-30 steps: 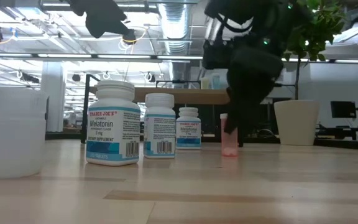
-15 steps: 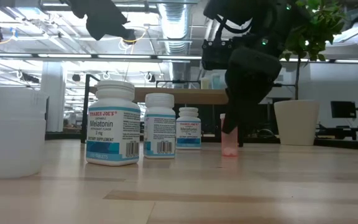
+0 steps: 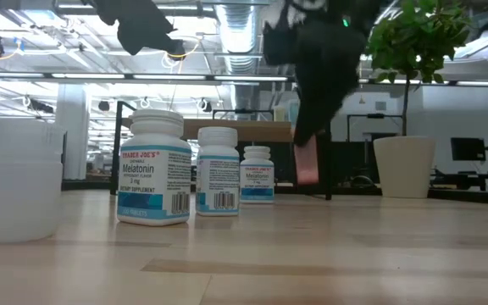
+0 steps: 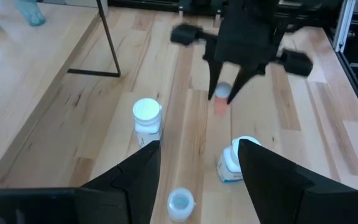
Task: Pick and place medicine bottles onto shelf by color
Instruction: Put the pink pill bottle on the shelf
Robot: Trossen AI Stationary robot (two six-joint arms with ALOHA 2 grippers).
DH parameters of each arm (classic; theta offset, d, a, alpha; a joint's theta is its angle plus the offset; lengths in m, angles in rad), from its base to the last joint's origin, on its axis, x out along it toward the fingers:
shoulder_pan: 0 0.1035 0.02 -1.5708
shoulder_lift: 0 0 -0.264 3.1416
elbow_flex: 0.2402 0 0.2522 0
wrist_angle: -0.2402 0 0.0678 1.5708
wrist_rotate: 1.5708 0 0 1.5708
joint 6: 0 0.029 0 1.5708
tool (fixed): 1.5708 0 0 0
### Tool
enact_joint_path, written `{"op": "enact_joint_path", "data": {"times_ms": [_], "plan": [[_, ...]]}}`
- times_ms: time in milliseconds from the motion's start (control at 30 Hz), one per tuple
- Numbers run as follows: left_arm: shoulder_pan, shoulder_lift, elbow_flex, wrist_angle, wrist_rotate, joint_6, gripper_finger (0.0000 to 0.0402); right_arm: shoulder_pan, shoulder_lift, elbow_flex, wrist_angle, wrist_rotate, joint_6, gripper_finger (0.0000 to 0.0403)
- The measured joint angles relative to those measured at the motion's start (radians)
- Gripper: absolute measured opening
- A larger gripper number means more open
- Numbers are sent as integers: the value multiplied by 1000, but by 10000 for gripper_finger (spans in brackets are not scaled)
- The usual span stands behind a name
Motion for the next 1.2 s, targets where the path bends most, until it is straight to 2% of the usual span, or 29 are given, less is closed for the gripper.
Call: {"op": "enact_joint_path", "data": {"times_ms": [300,600,867,1200], "plan": [[0,0,0,-3,0,4,203,-91,0,255,-252,33,-160,118],[0,0,0,-3,0,3,203,-299,-1,432,-321,55,-309,108],[0,0,0,-3,0,4,203,-465,-1,486,-289,53,-391,110],[0,0,0,-3,0,4,203,-600,1,443,-224,-53,-422,112]]}}
